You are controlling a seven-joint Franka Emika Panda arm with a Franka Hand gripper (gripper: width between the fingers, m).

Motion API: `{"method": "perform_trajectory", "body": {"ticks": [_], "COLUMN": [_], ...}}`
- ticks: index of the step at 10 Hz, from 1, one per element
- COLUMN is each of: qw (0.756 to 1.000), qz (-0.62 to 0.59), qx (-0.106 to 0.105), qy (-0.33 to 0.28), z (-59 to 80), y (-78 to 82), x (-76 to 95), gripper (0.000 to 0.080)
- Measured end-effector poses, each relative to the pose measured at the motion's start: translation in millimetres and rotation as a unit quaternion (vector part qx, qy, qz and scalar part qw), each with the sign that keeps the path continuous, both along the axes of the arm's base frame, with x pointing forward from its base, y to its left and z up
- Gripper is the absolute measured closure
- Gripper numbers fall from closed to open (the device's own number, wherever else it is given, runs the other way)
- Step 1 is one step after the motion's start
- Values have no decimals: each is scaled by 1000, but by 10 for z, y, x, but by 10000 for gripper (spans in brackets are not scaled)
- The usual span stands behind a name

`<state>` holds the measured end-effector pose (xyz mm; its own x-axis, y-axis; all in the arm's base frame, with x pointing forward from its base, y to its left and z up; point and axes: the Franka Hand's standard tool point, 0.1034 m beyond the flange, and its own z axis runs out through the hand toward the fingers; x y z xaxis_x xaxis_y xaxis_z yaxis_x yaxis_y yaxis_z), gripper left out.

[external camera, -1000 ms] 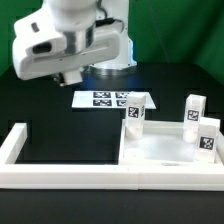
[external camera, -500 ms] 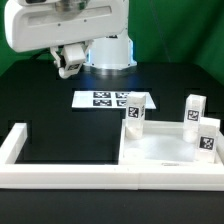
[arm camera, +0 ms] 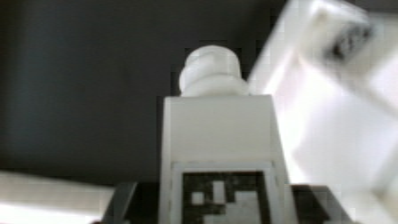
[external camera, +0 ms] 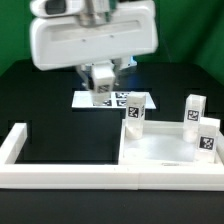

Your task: Assemble square table

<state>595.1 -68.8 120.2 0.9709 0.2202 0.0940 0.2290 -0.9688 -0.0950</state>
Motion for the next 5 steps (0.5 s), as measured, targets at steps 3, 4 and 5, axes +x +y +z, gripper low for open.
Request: {"method": "perform_trajectory", "body": {"ticks": [3, 4, 5], "qw": [993, 988, 982], "qz": [-52, -43, -40], "qx": [-16, -37, -57], "qy": [-105, -144, -173], "z": [138, 125, 123], "y": [363, 255, 154], "x": [417, 402, 387], "gripper": [528, 528, 528]}}
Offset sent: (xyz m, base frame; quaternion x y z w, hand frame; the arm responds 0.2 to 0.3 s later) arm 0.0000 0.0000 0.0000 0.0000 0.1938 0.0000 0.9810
